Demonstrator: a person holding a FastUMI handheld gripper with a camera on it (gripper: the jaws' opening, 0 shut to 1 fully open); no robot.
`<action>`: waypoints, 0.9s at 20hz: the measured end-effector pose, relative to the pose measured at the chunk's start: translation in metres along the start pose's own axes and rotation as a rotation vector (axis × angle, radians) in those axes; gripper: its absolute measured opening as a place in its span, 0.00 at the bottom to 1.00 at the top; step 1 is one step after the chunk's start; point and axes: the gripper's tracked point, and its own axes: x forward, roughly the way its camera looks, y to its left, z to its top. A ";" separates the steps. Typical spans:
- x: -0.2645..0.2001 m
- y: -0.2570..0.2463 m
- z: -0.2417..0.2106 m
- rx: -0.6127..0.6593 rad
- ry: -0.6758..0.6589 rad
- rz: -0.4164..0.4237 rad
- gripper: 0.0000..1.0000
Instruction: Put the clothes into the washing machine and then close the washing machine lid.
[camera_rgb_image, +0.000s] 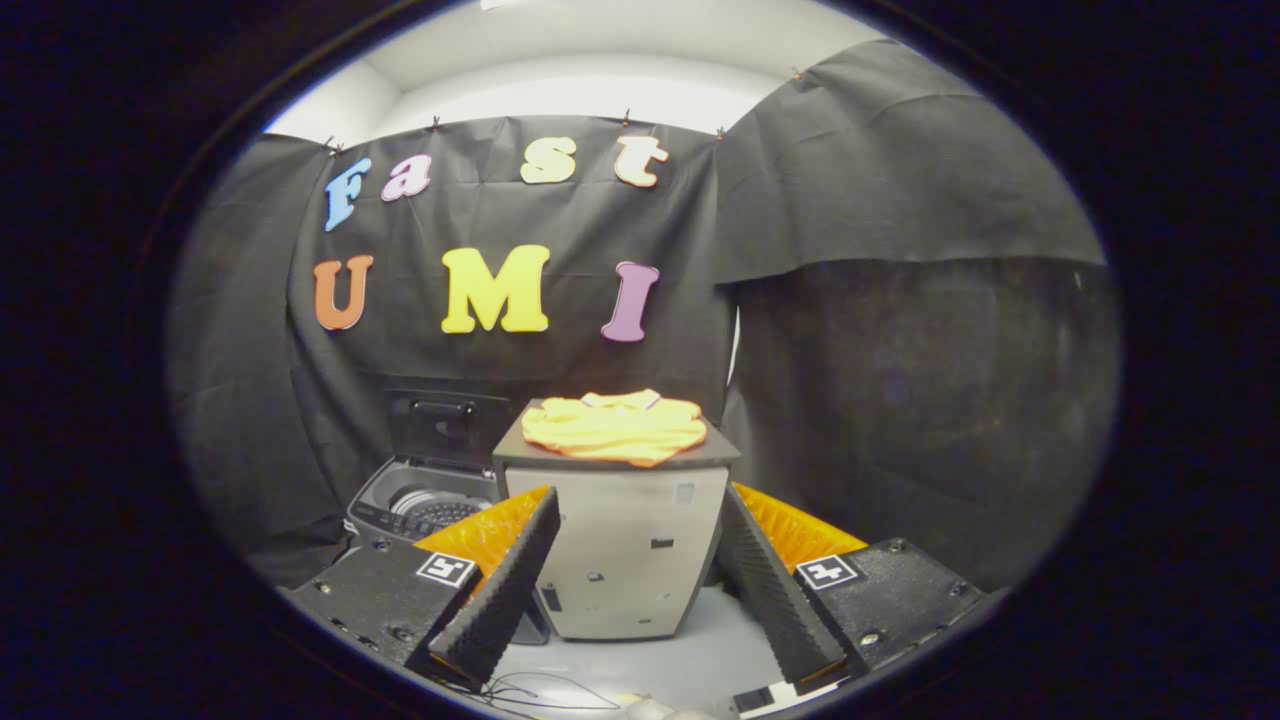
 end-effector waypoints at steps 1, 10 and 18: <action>0.012 0.000 0.014 0.001 -0.003 0.000 1.00; 0.159 -0.001 0.103 -0.002 0.022 0.008 1.00; 0.303 0.030 0.115 -0.034 0.105 0.073 1.00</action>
